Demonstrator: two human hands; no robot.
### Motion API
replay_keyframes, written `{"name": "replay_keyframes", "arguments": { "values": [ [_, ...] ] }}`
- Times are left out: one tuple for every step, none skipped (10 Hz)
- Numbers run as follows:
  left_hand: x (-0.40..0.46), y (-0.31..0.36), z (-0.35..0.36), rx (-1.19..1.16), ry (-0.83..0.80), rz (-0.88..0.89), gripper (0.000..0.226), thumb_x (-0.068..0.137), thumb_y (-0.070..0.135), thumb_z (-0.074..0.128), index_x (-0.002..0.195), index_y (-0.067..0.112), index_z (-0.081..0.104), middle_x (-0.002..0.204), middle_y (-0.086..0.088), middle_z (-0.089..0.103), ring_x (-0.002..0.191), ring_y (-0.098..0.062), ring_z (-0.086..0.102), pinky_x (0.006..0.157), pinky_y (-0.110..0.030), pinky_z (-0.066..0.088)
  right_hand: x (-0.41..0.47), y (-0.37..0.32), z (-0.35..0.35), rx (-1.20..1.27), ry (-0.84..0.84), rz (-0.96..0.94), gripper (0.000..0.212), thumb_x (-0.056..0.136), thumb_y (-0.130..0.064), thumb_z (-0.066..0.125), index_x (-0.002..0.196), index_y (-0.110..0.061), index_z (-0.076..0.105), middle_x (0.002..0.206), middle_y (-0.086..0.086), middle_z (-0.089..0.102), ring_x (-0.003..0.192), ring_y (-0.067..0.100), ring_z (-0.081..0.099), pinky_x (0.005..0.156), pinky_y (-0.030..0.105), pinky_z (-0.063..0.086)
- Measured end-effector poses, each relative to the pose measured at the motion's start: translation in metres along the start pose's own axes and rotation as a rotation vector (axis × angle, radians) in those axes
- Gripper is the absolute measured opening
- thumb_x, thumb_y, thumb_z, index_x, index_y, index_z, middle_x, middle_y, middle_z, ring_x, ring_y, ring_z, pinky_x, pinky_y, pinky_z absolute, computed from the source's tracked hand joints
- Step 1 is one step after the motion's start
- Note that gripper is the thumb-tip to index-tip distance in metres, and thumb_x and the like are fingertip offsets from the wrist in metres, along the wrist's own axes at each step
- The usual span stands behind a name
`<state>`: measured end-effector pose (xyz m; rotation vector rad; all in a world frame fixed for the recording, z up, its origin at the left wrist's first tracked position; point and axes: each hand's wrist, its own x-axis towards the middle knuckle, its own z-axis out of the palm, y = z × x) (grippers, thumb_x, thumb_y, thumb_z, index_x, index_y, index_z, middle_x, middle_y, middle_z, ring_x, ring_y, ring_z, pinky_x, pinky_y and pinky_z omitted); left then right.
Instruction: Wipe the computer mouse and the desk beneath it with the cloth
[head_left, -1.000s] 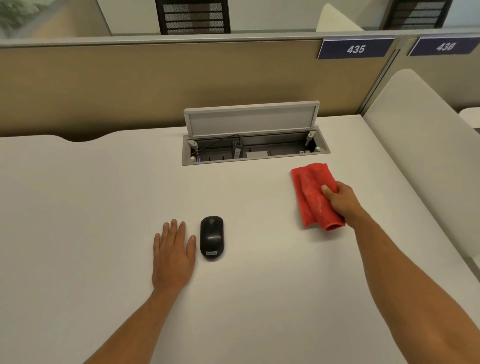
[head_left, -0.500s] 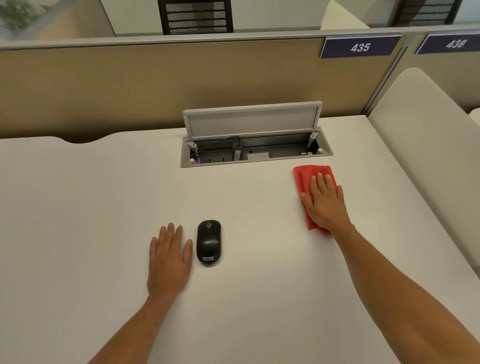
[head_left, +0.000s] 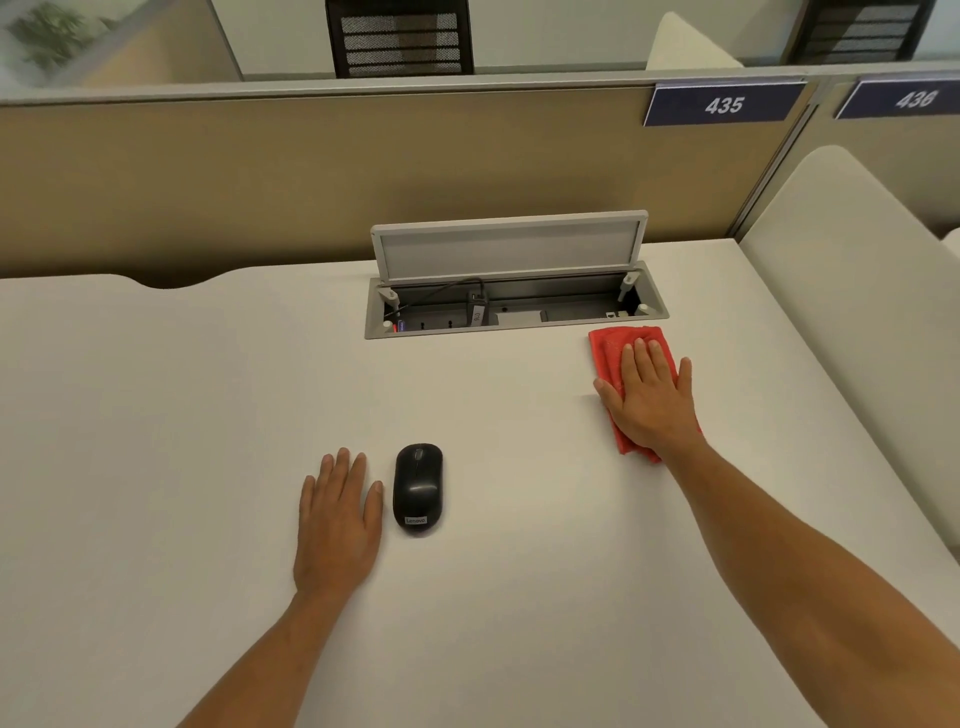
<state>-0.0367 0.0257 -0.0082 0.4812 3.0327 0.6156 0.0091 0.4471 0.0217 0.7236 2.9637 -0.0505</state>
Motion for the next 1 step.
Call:
{"name": "replay_keyframes", "arguments": {
  "values": [
    [0.0009, 0.003, -0.0027, -0.029, -0.026, -0.016, 0.05, 0.105, 0.03, 0.039, 0.151, 0.01, 0.038, 0.16, -0.009, 0.029, 0.151, -0.024, 0.017, 0.124, -0.042, 0.008, -0.0116, -0.0129, -0.0058, 0.031, 0.122, 0.009, 0.086, 0.09, -0.069, -0.007, 0.155, -0.015, 0.006, 0.163, 0.006, 0.006, 0.15, 0.024, 0.0, 0.116, 0.048, -0.011]
  ]
}}
